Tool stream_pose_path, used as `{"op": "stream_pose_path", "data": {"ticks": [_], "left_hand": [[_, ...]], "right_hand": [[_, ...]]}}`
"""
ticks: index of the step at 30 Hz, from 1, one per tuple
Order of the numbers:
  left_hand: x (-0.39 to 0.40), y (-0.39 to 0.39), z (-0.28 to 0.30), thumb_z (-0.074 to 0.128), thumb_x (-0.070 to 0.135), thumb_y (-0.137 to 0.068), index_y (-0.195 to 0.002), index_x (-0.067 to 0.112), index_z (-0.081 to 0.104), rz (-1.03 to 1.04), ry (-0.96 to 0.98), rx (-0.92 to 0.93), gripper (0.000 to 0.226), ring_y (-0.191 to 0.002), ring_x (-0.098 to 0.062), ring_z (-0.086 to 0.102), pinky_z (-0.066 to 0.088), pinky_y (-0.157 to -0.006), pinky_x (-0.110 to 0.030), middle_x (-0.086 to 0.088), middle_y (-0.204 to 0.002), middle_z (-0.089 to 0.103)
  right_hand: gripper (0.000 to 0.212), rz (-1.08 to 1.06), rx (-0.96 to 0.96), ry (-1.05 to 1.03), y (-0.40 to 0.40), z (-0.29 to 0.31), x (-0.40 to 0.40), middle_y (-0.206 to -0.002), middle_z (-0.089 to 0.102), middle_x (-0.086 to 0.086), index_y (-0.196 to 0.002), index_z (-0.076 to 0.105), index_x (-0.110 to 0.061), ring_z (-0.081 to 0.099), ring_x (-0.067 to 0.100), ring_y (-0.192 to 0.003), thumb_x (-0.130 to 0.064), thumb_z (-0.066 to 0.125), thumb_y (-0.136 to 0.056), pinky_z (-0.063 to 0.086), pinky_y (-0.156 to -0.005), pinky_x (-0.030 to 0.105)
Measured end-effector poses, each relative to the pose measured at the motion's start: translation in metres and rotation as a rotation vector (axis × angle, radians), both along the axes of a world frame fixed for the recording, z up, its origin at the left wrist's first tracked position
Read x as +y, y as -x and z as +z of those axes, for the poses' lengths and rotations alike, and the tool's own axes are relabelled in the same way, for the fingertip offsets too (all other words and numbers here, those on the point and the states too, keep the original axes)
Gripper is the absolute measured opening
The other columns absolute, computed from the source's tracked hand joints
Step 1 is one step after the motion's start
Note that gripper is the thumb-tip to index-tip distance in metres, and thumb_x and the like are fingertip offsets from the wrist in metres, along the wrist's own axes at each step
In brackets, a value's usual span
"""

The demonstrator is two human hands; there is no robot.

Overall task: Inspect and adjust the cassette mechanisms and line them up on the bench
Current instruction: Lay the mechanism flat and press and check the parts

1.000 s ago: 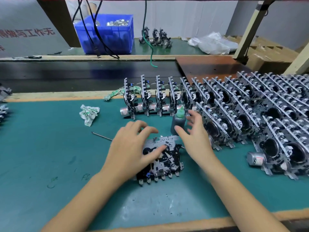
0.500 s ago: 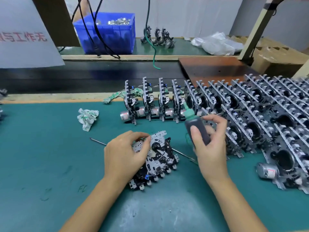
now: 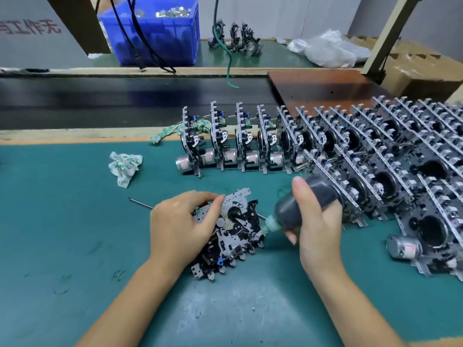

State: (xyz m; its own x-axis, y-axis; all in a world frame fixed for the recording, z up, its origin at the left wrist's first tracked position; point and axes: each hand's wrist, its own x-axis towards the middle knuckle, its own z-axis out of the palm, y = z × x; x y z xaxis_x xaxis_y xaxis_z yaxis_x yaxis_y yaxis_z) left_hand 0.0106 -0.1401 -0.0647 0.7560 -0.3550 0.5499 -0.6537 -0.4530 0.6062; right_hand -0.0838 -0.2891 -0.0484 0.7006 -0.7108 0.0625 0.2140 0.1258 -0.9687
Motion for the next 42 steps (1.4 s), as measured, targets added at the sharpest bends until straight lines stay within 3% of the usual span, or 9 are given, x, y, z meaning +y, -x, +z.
{"op": "stream_pose_path", "data": {"ticks": [3,11,16,21,25,30,34,38,42], "left_hand": [[0.000,-0.001,-0.001,0.054,0.041,-0.083,-0.075,0.014,0.077,-0.005,0.006,0.008,0.036,-0.068,-0.006,0.061,0.046,-0.058,-0.026,0.008,-0.068,0.071],[0.000,-0.002,-0.002,0.053,0.043,-0.082,-0.076,0.015,0.077,-0.009,0.011,0.031,0.037,-0.069,-0.004,0.061,0.046,-0.060,-0.024,0.009,-0.072,0.072],[-0.001,-0.002,-0.002,0.053,0.042,-0.082,-0.076,0.015,0.077,-0.019,0.013,0.033,0.037,-0.075,-0.005,0.061,0.043,-0.061,-0.020,0.009,-0.073,0.072],[-0.001,-0.002,-0.002,0.053,0.041,-0.082,-0.076,0.014,0.077,-0.030,0.021,0.036,0.036,-0.077,-0.005,0.061,0.043,-0.063,-0.018,0.008,-0.074,0.072],[0.000,-0.001,-0.002,0.053,0.042,-0.082,-0.077,0.014,0.077,-0.031,0.012,0.047,0.037,-0.075,-0.005,0.062,0.045,-0.064,-0.021,0.008,-0.075,0.072],[0.000,-0.001,0.000,0.052,0.043,-0.082,-0.078,0.015,0.077,-0.031,0.008,0.070,0.037,-0.070,-0.004,0.063,0.045,-0.063,-0.021,0.009,-0.075,0.072],[0.000,0.000,0.001,0.052,0.043,-0.082,-0.078,0.015,0.077,-0.030,0.004,0.068,0.038,-0.068,-0.003,0.063,0.045,-0.063,-0.020,0.009,-0.075,0.072],[0.000,0.001,0.001,0.052,0.042,-0.082,-0.078,0.014,0.077,-0.037,0.015,0.059,0.037,-0.075,-0.004,0.062,0.044,-0.063,-0.019,0.009,-0.075,0.072],[0.000,0.000,0.000,0.052,0.044,-0.082,-0.079,0.015,0.077,-0.039,0.018,0.066,0.039,-0.077,-0.004,0.061,0.044,-0.063,-0.018,0.009,-0.076,0.072]], "right_hand": [[0.033,0.006,0.029,0.115,-0.001,-0.001,0.002,-0.044,0.040,-0.009,-0.050,0.050,-0.024,0.041,0.007,-0.038,-0.047,0.066,-0.067,0.032,-0.035,0.015],[0.035,0.056,0.070,0.172,-0.002,-0.003,0.006,-0.043,0.041,-0.006,-0.055,0.045,-0.018,0.041,0.019,-0.036,-0.036,0.064,-0.077,0.032,-0.030,0.022],[0.041,0.068,0.117,0.208,-0.003,-0.005,0.007,-0.045,0.047,-0.003,-0.059,0.048,-0.017,0.047,0.024,-0.038,-0.054,0.063,-0.068,0.035,-0.031,0.023],[0.036,0.066,0.128,0.187,-0.004,-0.004,0.006,-0.049,0.051,-0.002,-0.057,0.051,-0.021,0.055,0.041,-0.047,-0.054,0.064,-0.066,0.037,-0.032,0.023],[0.033,0.044,0.118,0.210,-0.004,-0.005,0.008,-0.047,0.049,-0.006,-0.056,0.050,-0.020,0.052,0.023,-0.042,-0.042,0.066,-0.074,0.039,-0.033,0.024],[0.035,0.032,0.110,0.209,-0.005,-0.007,0.006,-0.053,0.051,0.011,-0.059,0.050,-0.020,0.057,0.041,-0.052,-0.048,0.066,-0.072,0.041,-0.037,0.028],[0.028,0.025,0.065,0.152,-0.003,-0.006,0.003,-0.046,0.049,-0.011,-0.054,0.053,-0.022,0.051,0.007,-0.043,-0.038,0.065,-0.074,0.041,-0.036,0.017],[0.024,-0.022,-0.043,-0.004,-0.003,0.000,-0.008,-0.061,0.065,-0.003,-0.071,0.069,-0.024,0.062,0.010,-0.053,-0.048,0.068,-0.075,0.047,-0.041,0.019],[0.042,-0.099,-0.046,0.040,-0.006,-0.001,-0.019,-0.084,0.070,0.001,-0.092,0.059,-0.014,0.069,0.017,-0.071,-0.046,0.075,-0.071,0.055,-0.058,0.025]]}}
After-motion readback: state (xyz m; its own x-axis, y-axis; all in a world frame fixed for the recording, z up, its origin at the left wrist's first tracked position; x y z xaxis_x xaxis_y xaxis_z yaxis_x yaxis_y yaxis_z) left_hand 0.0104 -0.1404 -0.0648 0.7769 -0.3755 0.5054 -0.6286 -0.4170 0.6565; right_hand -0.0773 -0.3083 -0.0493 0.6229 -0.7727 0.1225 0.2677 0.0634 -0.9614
